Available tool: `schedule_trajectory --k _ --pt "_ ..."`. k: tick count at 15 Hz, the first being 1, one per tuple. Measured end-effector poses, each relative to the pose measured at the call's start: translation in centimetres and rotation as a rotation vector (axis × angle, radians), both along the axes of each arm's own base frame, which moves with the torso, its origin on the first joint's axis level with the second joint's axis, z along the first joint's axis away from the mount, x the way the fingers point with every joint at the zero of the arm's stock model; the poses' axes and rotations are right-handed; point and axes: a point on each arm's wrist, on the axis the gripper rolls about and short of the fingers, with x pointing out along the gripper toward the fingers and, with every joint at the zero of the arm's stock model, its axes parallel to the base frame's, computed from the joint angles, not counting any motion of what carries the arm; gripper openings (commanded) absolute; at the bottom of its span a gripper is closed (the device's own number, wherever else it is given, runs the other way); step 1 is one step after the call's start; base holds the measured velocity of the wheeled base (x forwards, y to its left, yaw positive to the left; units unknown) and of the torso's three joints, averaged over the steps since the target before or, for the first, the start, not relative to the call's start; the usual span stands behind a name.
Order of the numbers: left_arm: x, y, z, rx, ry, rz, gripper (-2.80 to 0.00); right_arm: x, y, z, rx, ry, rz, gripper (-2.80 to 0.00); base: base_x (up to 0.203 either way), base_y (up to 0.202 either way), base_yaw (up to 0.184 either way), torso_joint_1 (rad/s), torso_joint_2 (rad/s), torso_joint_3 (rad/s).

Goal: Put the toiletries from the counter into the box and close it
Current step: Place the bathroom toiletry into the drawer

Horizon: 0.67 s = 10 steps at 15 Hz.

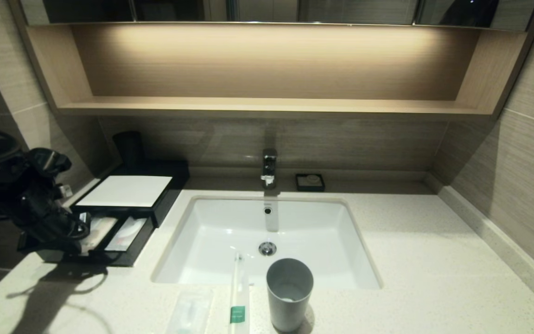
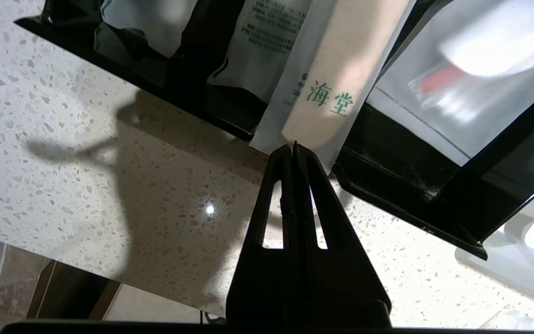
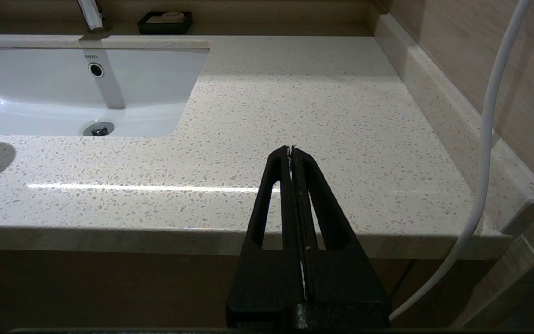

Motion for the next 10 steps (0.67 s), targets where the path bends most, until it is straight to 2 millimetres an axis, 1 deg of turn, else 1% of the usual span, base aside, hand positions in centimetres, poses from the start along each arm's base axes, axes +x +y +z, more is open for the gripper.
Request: schedule_trajectory --k 10 --pt "0.79 0.15 -0.41 0.009 -0.037 0.001 -2.8 0.0 0.0 0.0 0.0 0.0 0.0 -2.8 0.0 0.0 0.0 0.0 0.0 0.0"
